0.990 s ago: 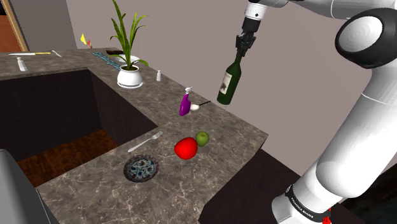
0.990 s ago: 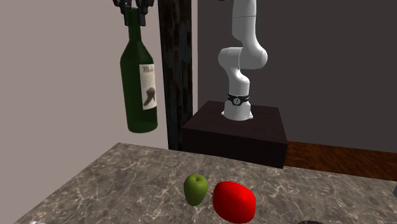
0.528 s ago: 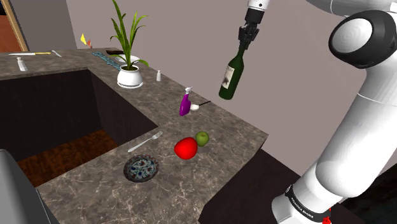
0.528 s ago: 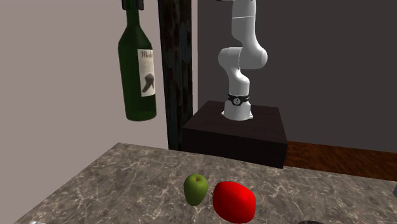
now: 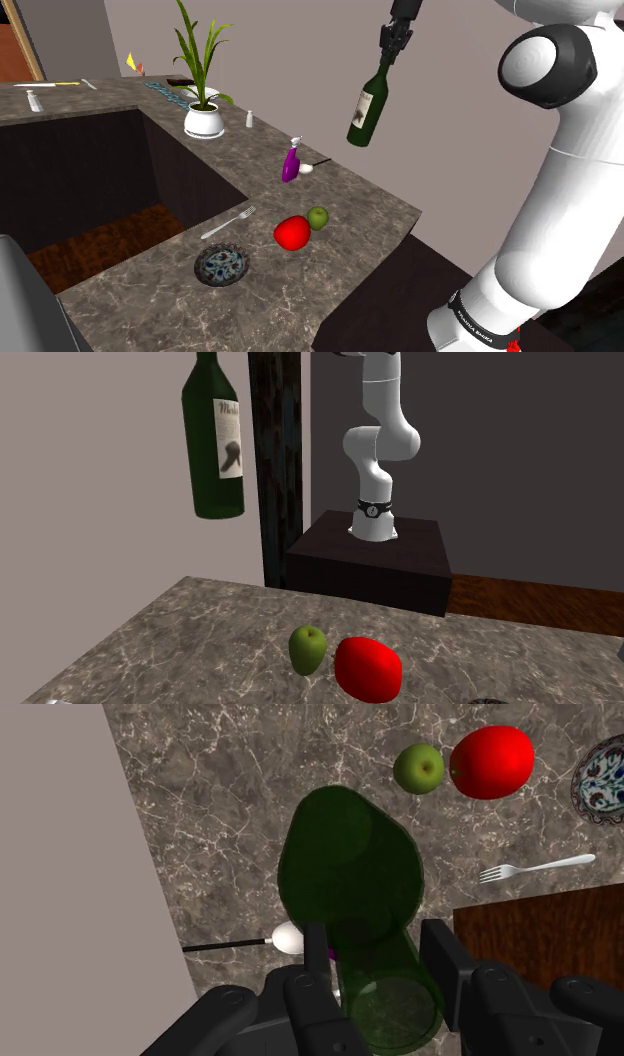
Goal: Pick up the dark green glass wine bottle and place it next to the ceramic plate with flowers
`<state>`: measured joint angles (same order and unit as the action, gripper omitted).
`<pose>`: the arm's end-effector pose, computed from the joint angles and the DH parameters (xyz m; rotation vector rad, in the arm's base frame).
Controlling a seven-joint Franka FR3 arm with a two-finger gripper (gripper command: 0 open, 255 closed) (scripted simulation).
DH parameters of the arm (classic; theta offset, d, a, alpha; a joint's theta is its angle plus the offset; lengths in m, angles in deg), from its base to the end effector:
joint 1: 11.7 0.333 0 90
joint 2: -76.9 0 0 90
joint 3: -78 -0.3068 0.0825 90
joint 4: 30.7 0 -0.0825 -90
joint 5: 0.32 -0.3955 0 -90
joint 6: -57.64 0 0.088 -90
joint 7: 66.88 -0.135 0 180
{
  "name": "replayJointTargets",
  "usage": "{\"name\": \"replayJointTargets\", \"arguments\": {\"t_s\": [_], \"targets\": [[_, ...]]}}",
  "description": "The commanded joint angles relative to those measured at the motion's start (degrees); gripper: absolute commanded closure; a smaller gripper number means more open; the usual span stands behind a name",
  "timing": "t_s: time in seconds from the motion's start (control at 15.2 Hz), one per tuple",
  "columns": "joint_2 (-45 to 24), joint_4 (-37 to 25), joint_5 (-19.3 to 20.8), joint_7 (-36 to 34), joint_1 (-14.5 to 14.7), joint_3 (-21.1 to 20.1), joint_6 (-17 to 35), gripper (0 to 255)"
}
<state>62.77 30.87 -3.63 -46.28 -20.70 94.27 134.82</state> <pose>0.5632 -0.2260 0.6600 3.1152 -0.0909 0.0426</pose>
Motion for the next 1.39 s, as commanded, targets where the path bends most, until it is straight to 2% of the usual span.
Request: {"name": "replayJointTargets", "arguments": {"t_s": [0.0, 0.26, 0.46, 0.73, 1.32], "targets": [[-1.8, -4.4, -0.6, 0.2, -0.6, 0.1, -2.6, 255], [-6.3, -14.8, -2.1, 0.6, -2.2, 0.2, -8.6, 255], [0.3, -5.0, 0.3, -3.5, 2.5, -0.9, -5.3, 255], [6.2, 3.1, 2.5, -9.3, 7.1, -3.1, -3.0, 255], [13.6, 12.3, 4.7, -22.5, 15.0, -9.2, -1.2, 255]]}}
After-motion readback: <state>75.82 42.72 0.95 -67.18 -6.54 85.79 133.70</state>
